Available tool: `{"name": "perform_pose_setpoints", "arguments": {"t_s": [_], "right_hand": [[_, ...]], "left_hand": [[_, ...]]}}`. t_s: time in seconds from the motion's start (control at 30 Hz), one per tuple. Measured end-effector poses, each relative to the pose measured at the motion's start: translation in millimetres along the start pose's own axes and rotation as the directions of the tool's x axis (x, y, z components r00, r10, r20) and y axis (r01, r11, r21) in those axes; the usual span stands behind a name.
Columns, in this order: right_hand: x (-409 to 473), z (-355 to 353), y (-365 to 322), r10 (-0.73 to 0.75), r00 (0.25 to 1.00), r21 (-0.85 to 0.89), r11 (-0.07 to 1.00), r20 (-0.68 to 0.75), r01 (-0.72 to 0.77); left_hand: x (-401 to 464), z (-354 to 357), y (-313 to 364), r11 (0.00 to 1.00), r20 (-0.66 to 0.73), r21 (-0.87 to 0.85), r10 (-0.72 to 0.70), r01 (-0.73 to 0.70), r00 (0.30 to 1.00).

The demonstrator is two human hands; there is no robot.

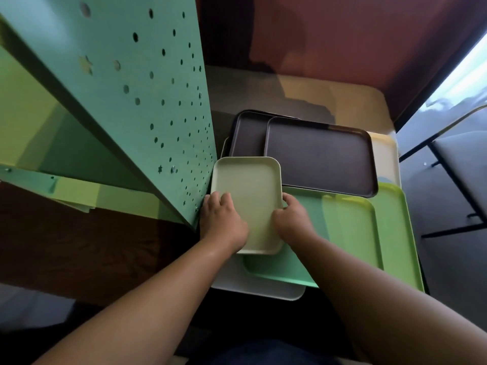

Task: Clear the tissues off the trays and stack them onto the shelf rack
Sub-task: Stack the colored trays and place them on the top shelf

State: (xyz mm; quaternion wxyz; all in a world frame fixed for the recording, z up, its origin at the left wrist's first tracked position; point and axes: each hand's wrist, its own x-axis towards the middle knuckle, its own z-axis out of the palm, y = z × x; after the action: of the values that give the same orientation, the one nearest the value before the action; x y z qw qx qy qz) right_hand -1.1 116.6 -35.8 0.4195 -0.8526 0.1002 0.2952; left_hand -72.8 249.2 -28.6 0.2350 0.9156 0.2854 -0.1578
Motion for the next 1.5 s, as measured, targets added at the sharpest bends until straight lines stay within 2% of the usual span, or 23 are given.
{"name": "perform_pose_setpoints", "arguments": {"t_s": [0.13,0.23,0.3,0.4,0.47,0.53,0.6,0.73,0.83,0.9,0.97,1.0,1.03,1.13,1.27,1.37,1.5], "right_hand": [[-5.2,-32.2,-11.1,-0.068,0.997,0.068,0.996,0.036,0.066],[-14.1,-81.4,-19.4,-0.132,0.962,0.033,0.991,0.24,0.128],[-14.0,-110.3,-19.3,-0.13,0.951,-0.028,0.989,0.282,0.144],[-5.9,-136.6,-8.7,-0.07,0.987,-0.005,0.997,0.142,0.072],[-2.1,-146.0,8.0,0.037,0.998,0.078,0.996,0.059,-0.042],[-0.7,-148.9,32.1,0.142,0.988,0.095,0.985,0.057,-0.147],[0.6,-146.3,57.9,0.157,0.987,0.099,0.982,0.031,-0.159],[-2.3,-140.3,80.6,0.158,0.965,0.206,0.972,-0.209,-0.114],[-5.7,-134.3,85.6,0.119,0.944,0.16,0.985,-0.309,-0.071],[-6.0,-128.5,86.4,0.049,0.937,0.067,0.997,-0.347,-0.027],[-4.3,-124.4,87.6,-0.004,0.913,-0.149,0.987,-0.407,-0.062],[-3.4,-123.5,88.6,0.018,0.904,-0.21,0.971,-0.427,-0.119],[-2.8,-122.7,88.8,0.083,0.903,-0.199,0.963,-0.422,-0.182],[1.4,-121.6,92.0,0.247,0.909,-0.048,0.959,-0.336,-0.278],[-3.5,-132.9,87.5,0.167,0.931,-0.024,0.983,-0.325,-0.185],[-6.1,-152.3,78.4,0.046,0.932,-0.037,0.997,-0.359,-0.064],[25.4,-181.9,48.0,-0.033,0.904,-0.026,0.999,-0.427,0.024]], "left_hand": [[6.2,-12.7,10.5,0.99,-0.127,-0.092,0.096,-0.108,0.987],[17.0,-26.1,24.1,0.973,-0.284,-0.135,0.145,-0.19,0.948],[26.6,-31.6,34.9,0.961,-0.221,-0.214,0.126,-0.174,0.967],[40.4,-27.2,46.6,0.948,-0.001,-0.313,0.054,-0.051,0.999],[44.2,-17.4,45.9,0.944,0.03,-0.331,0.002,0.008,1.0],[39.3,-5.9,43.6,0.926,0.05,-0.372,-0.051,0.065,0.997],[30.9,5.7,42.4,0.922,0.078,-0.371,-0.083,0.106,0.993],[21.4,26.0,41.8,0.964,0.035,-0.26,-0.052,0.059,0.998],[16.2,31.4,44.1,0.988,-0.003,-0.156,-0.021,0.02,1.0],[16.2,32.6,45.2,0.991,-0.005,-0.134,-0.009,0.008,1.0],[19.3,34.0,44.4,0.987,0.008,-0.16,-0.026,0.027,1.0],[20.3,34.4,43.9,0.982,0.017,-0.183,-0.047,0.049,0.999],[20.9,34.7,43.6,0.976,0.022,-0.205,-0.068,0.071,0.997],[21.6,36.2,43.7,0.954,0.042,-0.268,-0.128,0.135,0.991],[19.5,27.0,41.7,0.935,0.012,-0.315,-0.169,0.164,0.986],[18.4,11.5,44.4,0.915,-0.051,-0.383,-0.158,0.126,0.986],[43.6,-11.6,76.0,0.87,-0.105,-0.49,-0.123,0.057,0.987]]}}
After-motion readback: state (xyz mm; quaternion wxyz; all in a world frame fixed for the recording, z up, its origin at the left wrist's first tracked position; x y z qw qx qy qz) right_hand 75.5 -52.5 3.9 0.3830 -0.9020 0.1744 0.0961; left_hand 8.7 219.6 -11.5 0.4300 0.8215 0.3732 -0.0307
